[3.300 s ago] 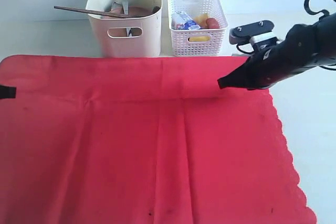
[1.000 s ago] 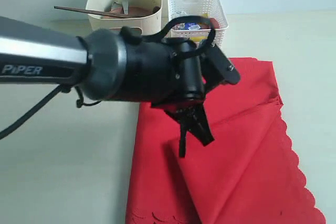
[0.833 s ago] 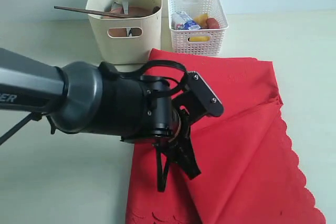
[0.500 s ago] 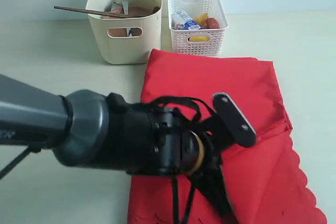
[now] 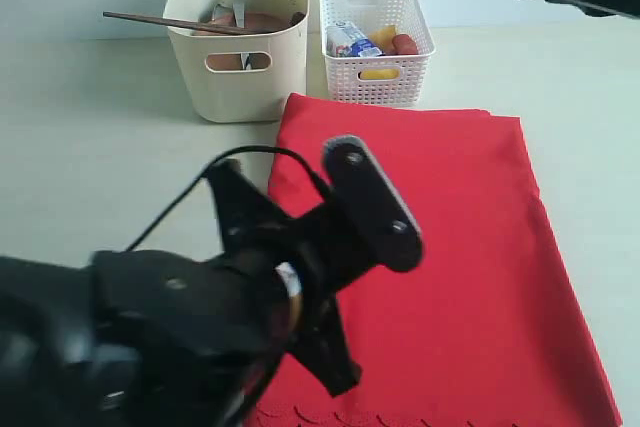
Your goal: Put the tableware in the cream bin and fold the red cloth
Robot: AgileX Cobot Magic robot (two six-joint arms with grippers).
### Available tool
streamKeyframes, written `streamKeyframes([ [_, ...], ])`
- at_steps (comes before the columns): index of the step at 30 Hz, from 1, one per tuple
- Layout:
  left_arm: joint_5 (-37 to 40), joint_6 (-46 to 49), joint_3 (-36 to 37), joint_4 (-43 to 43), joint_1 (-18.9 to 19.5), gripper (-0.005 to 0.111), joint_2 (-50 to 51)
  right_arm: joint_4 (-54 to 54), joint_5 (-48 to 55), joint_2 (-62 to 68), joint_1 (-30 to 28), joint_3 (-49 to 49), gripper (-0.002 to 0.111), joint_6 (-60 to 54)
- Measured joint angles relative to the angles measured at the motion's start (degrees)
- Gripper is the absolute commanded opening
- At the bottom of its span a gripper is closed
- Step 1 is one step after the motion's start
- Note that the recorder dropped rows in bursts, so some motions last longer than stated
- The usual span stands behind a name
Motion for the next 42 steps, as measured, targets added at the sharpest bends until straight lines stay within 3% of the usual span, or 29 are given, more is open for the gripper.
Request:
streamKeyframes([
  [10,1.7,-39.8,26.2,22.6,0.0,0.0,-31.2,29.9,5.3,13.2,0.0,-1.5,0.0,-30.8],
  [14,1.9,-47.1,34.7,27.1,0.0,0.0,-46.7,36.9,8.2,21.2,1.4,-2.9,0.0,-37.7],
  [19,2.0,-48.4,40.0,27.8,0.0,0.0,-60.0,35.9,5.8,30.6,7.7,-2.9,0.0,-38.3],
  [22,2.0,-48.5,40.2,27.8,0.0,0.0,-62.9,29.1,2.1,37.3,9.0,-2.9,0.0,-33.2],
  [26,2.0,-48.6,40.2,27.9,0.0,0.0,-62.9,7.9,1.9,39.8,9.2,-3.6,0.0,-12.6],
  [29,2.0,-48.6,40.2,27.9,0.0,0.0,-62.9,-17.2,6.8,39.7,9.3,-4.1,0.0,10.8],
  [34,2.0,-48.6,40.2,27.9,0.0,0.0,-62.9,-41.0,18.8,40.7,8.9,-3.6,0.0,28.3],
  [42,1.9,-48.6,40.2,27.9,0.0,0.0,-62.9,-51.9,21.5,40.5,2.9,-3.4,0.0,36.0],
])
